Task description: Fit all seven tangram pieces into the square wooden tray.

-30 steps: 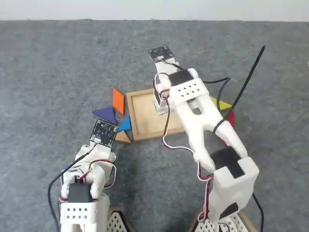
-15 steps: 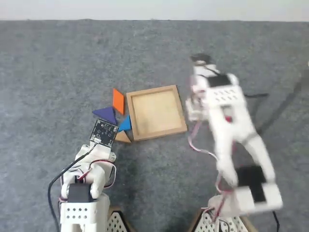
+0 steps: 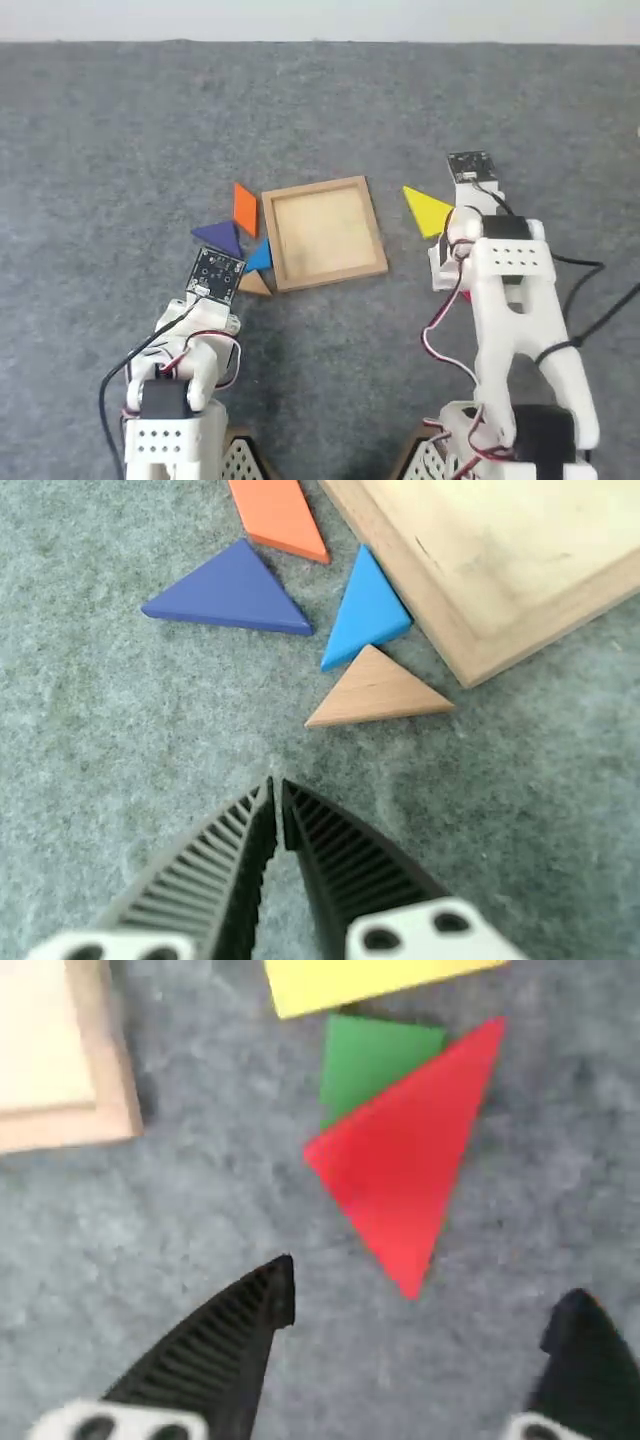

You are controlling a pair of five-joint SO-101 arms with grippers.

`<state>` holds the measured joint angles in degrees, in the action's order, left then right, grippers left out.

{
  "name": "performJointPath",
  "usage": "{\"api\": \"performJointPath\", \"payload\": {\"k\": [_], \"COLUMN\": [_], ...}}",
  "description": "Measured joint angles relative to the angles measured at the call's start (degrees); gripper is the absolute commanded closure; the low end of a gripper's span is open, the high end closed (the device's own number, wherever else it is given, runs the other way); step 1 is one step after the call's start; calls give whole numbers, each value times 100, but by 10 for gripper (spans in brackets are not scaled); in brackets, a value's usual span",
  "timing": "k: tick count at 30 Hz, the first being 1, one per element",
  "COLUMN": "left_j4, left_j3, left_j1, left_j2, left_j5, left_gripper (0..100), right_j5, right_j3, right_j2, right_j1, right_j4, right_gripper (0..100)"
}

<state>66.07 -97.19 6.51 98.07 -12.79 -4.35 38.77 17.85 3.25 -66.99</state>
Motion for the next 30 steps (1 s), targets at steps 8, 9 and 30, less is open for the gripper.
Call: {"api": "performJointPath", "payload": {"k": [8,9,30], "left_j4": [0,0,0], "left_j3": [0,0,0], "left_j1": [0,0,0], "left_j2": [0,0,0], "left_j5": [0,0,0], "left_gripper": [987,987,987], "right_j5": [475,536,677], "right_j3": [387,387,105], "right_j2": [35,35,-1415], "right_j1": [53,105,176], "right_j4": [774,844,1565], "right_gripper": [608,608,611]}}
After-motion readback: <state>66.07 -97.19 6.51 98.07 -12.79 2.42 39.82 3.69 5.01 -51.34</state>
